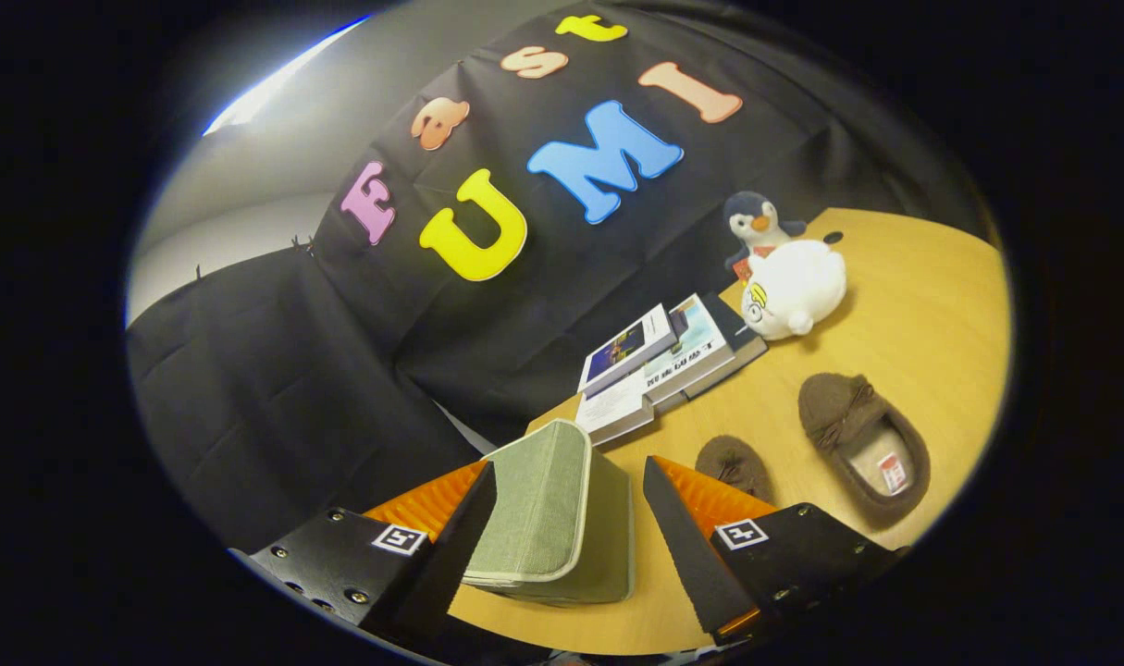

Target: Open the storage box then place both shoes into the box .Put the left shoe in first, then the right shoe, with the right side of both shoes facing outward in a uniform manner.

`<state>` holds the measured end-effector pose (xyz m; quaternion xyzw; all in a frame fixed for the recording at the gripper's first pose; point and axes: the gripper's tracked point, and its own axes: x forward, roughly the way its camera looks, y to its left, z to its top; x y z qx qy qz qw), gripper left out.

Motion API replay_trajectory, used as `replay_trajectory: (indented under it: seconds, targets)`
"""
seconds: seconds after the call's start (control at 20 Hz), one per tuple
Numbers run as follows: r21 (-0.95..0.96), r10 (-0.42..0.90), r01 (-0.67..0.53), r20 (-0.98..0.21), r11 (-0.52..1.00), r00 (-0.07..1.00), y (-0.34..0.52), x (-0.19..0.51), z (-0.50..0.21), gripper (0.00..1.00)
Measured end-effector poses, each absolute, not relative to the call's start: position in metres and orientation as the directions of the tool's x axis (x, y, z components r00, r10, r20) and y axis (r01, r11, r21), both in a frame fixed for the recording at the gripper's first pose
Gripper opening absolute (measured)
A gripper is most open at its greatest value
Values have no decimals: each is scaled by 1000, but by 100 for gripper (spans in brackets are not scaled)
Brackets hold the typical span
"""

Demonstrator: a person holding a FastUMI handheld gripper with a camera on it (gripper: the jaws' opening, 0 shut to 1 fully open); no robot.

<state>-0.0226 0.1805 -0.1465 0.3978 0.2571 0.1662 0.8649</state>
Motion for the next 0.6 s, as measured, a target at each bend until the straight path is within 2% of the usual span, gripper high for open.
replay_trajectory:
  seconds: [0.6]
  targets:
    - [907,644,51,-336,419,687,236,-38,-198,98]
